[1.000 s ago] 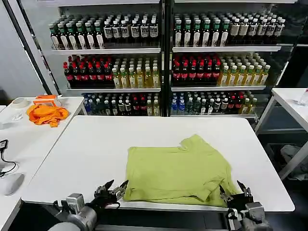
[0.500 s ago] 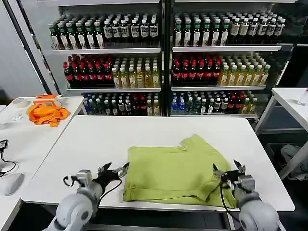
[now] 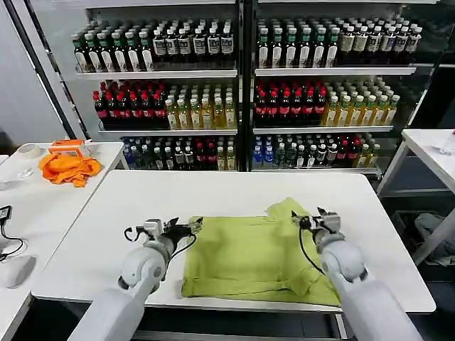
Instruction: Fold and organize the clothes.
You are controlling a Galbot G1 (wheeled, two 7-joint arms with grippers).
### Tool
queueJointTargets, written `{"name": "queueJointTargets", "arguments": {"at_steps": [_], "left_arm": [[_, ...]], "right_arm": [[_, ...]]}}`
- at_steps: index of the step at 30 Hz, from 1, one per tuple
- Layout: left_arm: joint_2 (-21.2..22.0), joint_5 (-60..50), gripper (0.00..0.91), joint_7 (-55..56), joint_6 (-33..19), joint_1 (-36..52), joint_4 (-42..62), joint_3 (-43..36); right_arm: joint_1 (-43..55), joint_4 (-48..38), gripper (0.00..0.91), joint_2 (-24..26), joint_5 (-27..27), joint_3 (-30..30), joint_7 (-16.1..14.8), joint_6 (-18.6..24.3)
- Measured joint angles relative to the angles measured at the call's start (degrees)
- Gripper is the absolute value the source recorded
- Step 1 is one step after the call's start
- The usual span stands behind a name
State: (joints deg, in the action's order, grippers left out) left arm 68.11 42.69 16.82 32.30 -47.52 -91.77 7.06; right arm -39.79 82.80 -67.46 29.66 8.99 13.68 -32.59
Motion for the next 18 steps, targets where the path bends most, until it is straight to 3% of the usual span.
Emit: {"name": "queueJointTargets", "arguments": {"at_steps": [6, 7, 9, 10, 11, 12, 13, 18], "left_arm": [[1.7, -1.3, 0.907, -0.1, -0.1, 2.1, 4.5, -1.7], [2.0, -1.6, 0.595, -0.1, -0.1, 2.3, 5.2, -1.8], [2.4, -2.0, 0.363, 0.0, -0.2, 2.7, 6.2, -1.9], [2.6, -2.2, 0.151, 0.0, -0.2, 2.9, 6.8, -2.0], [2.8, -2.4, 0.091, 0.0, -0.3, 3.0, 7.1, -2.0], [2.9, -2.6, 0.06, 0.0, -0.3, 3.1, 7.5, -2.1], [3.1, -2.8, 0.06, 0.0, -0.3, 3.3, 7.8, -2.2], [3.4, -3.4, 0.04, 0.0, -0.6, 3.4, 8.5, -2.7]], "right_arm": [[5.2, -7.7, 0.907, -2.8, -0.3, -1.7, -0.3, 0.8], [5.9, -9.0, 0.907, -3.3, -0.3, -1.8, -0.4, 0.9], [6.8, -11.2, 0.907, -4.1, -0.4, -2.0, -0.3, 0.9], [7.2, -12.3, 0.736, -4.6, -0.5, -2.2, -0.3, 0.9], [7.4, -13.2, 0.524, -4.9, -0.6, -2.4, -0.3, 0.9], [7.6, -13.9, 0.131, -5.1, -0.6, -2.6, -0.3, 1.0], [7.9, -14.5, 0.0, -5.4, -0.6, -2.7, -0.3, 1.1], [8.6, -16.5, 0.0, -6.0, -0.5, -3.4, -0.1, 1.5]]}}
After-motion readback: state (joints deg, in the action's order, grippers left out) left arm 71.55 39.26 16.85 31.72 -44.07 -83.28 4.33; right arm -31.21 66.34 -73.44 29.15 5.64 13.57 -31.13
